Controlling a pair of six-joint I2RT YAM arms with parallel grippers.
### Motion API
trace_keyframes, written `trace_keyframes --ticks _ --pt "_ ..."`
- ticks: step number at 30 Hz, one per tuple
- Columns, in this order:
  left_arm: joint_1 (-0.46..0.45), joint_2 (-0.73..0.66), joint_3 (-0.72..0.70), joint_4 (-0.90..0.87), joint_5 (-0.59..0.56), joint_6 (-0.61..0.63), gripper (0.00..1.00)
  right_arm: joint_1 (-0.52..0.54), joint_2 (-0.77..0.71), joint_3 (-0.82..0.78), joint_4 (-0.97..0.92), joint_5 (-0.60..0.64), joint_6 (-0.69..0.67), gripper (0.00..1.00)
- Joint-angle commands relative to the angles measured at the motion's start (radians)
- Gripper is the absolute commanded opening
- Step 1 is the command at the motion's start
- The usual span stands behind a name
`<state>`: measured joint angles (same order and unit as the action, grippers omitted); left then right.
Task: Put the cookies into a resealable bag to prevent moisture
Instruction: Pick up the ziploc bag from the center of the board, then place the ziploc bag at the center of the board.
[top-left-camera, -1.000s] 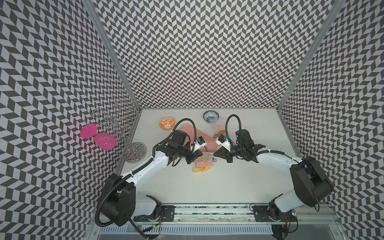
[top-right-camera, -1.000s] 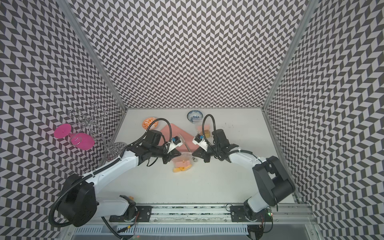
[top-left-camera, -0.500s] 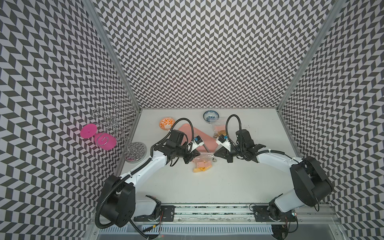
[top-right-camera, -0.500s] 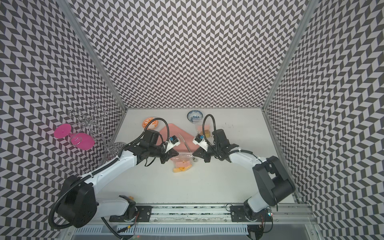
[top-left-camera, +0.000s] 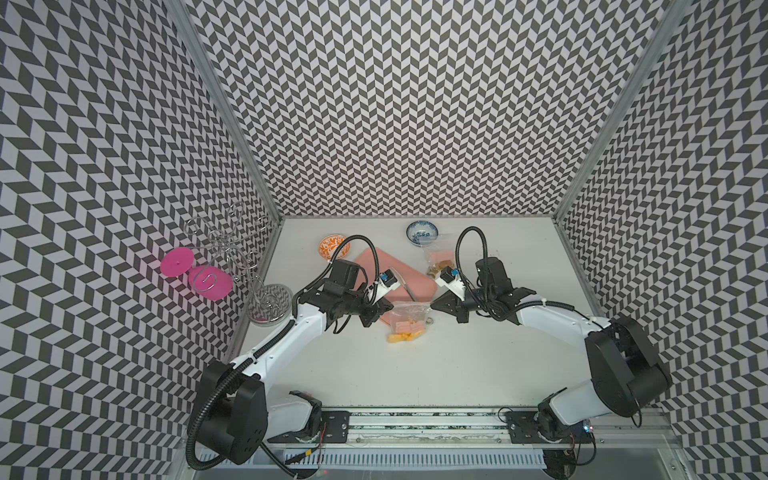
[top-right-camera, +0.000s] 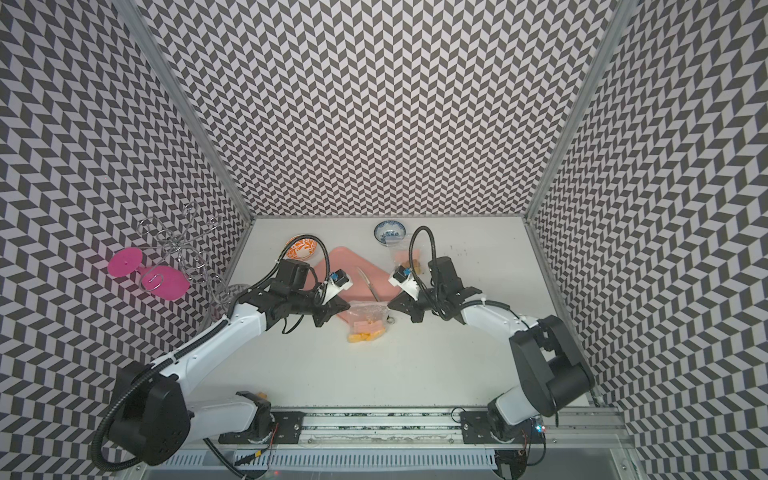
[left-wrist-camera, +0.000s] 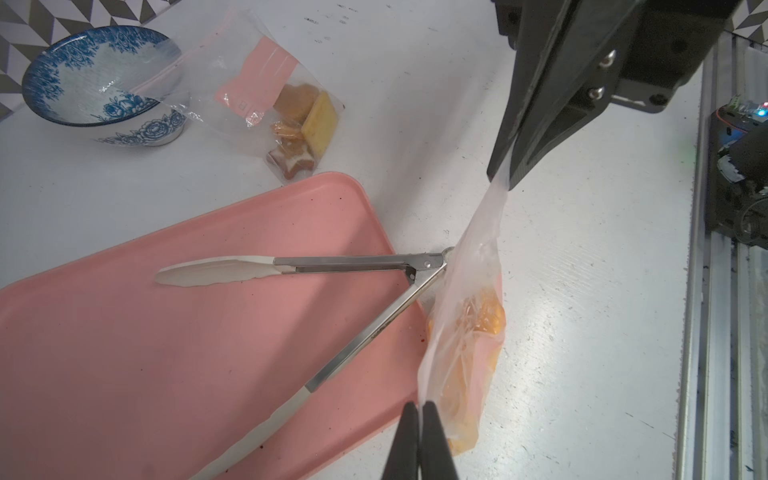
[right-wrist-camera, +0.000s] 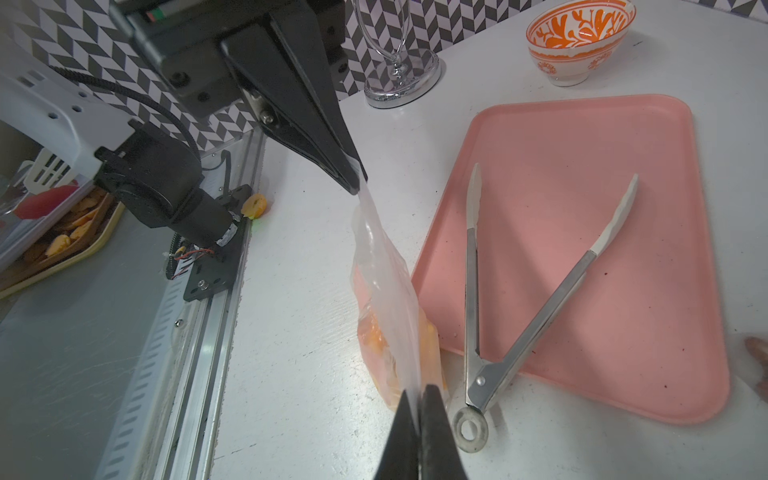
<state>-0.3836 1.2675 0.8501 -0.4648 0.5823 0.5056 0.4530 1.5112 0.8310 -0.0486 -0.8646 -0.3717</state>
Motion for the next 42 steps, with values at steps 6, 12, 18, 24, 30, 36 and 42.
trace_keyframes --ticks 6,12,18,24,30,36,42 --pt "-0.025 -0.059 0.061 -0.067 0.122 -0.011 0.00 -0.005 -0.158 -0.027 -0.065 0.009 0.027 0.00" --pt "-0.110 -0.107 0.086 -0.027 0.224 -0.095 0.00 -0.005 -0.327 -0.013 -0.203 0.092 0.047 0.00" --pt "-0.143 -0.031 0.126 0.150 0.187 -0.150 0.00 -0.060 -0.386 0.066 -0.337 0.360 -0.013 0.00" --pt "-0.167 0.149 0.231 0.298 0.136 -0.153 0.00 -0.132 -0.342 0.155 -0.359 0.555 -0.049 0.00" --pt "-0.177 0.353 0.366 0.354 0.095 -0.114 0.00 -0.201 -0.189 0.185 -0.288 0.680 -0.078 0.00" --pt "-0.175 0.544 0.483 0.400 0.084 -0.089 0.00 -0.227 -0.018 0.296 -0.299 0.721 -0.112 0.00" --pt "-0.172 0.609 0.564 0.435 0.112 -0.114 0.00 -0.263 -0.044 0.320 -0.268 0.682 -0.091 0.00"
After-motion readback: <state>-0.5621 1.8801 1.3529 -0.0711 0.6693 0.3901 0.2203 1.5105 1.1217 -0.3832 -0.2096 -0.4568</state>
